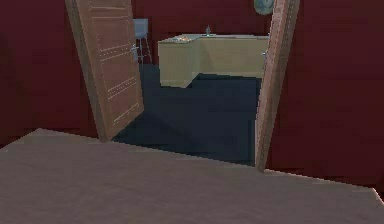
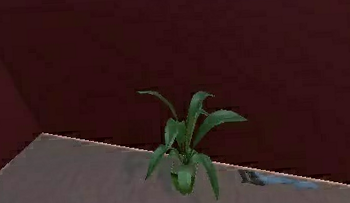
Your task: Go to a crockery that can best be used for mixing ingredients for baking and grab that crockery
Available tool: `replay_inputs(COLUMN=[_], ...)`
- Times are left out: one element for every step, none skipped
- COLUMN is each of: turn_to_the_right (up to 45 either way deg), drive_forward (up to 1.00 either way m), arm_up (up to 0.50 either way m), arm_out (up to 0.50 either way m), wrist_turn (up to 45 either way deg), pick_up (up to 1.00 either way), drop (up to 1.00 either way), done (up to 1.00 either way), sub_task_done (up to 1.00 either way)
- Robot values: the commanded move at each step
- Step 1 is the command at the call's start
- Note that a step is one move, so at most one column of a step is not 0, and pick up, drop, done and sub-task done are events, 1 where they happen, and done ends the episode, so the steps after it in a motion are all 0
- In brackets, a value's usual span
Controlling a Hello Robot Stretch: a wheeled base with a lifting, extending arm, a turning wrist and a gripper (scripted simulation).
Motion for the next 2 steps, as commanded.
replay_inputs(turn_to_the_right=[0.0, 0.0], drive_forward=[1.00, 0.45], arm_up=[0.00, 0.00], arm_out=[0.00, 0.00], wrist_turn=[0.0, 0.0], pick_up=[0.00, 0.00], drop=[0.00, 0.00], done=[0.00, 0.00], sub_task_done=[0.00, 0.00])
